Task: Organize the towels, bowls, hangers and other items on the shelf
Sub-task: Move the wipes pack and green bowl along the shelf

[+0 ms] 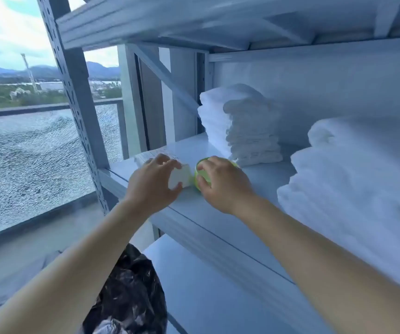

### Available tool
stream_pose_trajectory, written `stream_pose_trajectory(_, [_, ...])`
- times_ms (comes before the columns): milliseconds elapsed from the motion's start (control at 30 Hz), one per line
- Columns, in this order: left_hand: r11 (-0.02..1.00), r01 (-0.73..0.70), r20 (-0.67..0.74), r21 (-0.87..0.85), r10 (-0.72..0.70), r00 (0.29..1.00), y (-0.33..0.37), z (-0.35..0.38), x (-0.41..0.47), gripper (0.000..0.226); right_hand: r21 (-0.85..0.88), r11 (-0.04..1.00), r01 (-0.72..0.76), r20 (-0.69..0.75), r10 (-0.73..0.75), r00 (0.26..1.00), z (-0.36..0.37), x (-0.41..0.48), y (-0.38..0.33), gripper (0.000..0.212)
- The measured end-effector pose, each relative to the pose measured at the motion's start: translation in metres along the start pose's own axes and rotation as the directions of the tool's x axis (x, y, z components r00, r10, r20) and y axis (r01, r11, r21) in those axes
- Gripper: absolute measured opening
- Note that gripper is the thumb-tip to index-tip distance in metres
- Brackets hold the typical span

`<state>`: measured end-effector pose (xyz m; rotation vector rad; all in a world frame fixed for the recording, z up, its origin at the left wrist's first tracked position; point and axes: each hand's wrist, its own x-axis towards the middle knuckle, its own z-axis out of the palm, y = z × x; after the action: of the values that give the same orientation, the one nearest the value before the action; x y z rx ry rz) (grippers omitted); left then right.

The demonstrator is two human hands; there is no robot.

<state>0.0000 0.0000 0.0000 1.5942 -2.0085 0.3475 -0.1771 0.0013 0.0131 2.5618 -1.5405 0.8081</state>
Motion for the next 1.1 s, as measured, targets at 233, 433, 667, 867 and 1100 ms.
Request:
stream_pose_trajectory(233, [0.998,-0.017,0.061,0.057,0.013,0.998,-0.020,0.047,0.014,0.065,-0.151,0.988,0.003,-0.053,-0.011,0.999,0.047,0.011,0.014,0.037])
stream_pose_trajectory(433, [0.994,-0.012,0.030,0.109,0.009,0.999,-0.027,0.054,0.020,0.067,-0.130,0.991,-0.016,-0.044,0.011,0.999,0.056,0.013,0.026,0.044])
stream_pose_trajectory(667, [0.995,0.038,0.080,0.098,-0.046,0.996,-0.035,0.053,0.028,0.061,-0.146,0.989,0.000,-0.030,-0.004,1.000,0.056,0.014,0.030,0.047])
stream_pose_trajectory(867, [0.996,-0.054,0.072,0.076,0.048,0.996,-0.036,0.035,0.015,0.057,-0.134,0.991,0.000,-0.049,-0.007,0.999,0.055,0.011,0.028,0.048])
stream_pose_trajectory(1100, [0.991,-0.135,-0.055,-0.002,0.135,0.989,-0.028,-0.008,0.019,0.043,-0.097,0.995,0.037,-0.139,-0.050,0.989,0.041,0.012,0.015,0.059])
